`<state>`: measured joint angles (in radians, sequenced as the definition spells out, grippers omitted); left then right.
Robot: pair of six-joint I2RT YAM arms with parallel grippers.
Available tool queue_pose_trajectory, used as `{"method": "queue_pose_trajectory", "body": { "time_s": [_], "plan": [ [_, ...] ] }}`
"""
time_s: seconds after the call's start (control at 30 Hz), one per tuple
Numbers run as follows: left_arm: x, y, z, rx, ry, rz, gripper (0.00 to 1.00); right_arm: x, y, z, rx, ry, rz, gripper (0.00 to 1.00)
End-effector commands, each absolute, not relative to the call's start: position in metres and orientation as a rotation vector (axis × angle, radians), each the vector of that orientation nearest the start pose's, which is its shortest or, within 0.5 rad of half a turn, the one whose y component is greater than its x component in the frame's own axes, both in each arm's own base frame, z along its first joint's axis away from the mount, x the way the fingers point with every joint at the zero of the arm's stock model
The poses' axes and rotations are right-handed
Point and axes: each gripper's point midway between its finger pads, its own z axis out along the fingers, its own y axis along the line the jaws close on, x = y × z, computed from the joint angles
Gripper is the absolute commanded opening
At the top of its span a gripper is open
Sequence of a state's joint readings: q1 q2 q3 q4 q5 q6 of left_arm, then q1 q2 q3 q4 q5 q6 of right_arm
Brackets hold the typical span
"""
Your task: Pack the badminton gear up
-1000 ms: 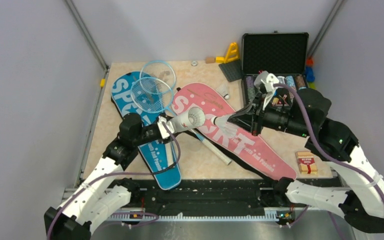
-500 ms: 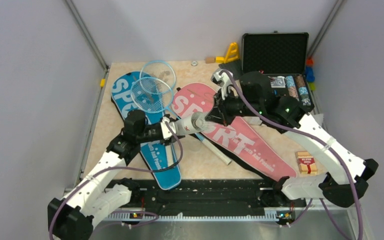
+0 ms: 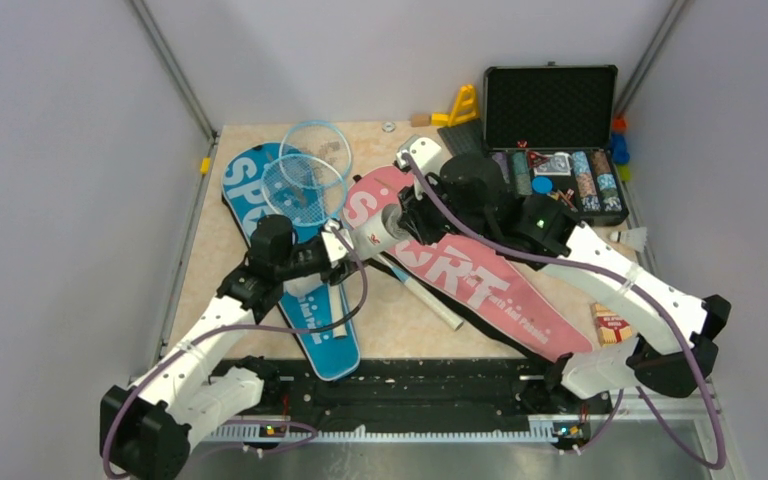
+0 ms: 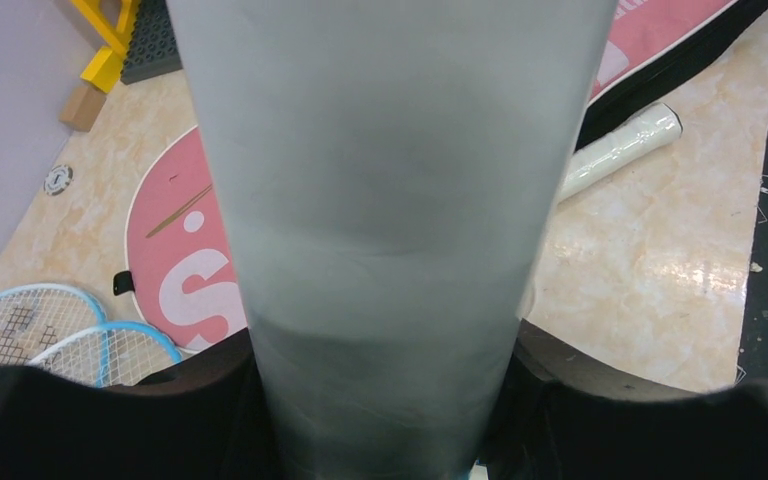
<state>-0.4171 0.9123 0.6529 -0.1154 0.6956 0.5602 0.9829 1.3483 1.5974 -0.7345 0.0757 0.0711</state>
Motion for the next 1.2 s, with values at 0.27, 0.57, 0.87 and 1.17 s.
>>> {"method": "queue_pose_trajectory", "body": {
  "time_s": [0.27,0.57,0.87,1.17],
  "plan": [
    [0.229,-0.239,0.267,1.274,1.131,-0.655,0.3,0.224,0.311,0.364,-0.809,1.804,0.539,0.67],
    [0.226,-0.239,0.264,1.286,1.123,-0.662,0.3,0.221,0.282,0.377,-0.706,1.768,0.508,0.83],
    [0.217,-0.241,0.267,1.307,1.081,-0.699,0.3,0.216,0.323,0.323,-0.892,1.896,0.573,0.84],
    [0.234,-0.231,0.282,1.145,1.14,-0.626,0.31,0.232,0.335,0.341,-0.86,1.926,0.544,0.79]
  ]
}}
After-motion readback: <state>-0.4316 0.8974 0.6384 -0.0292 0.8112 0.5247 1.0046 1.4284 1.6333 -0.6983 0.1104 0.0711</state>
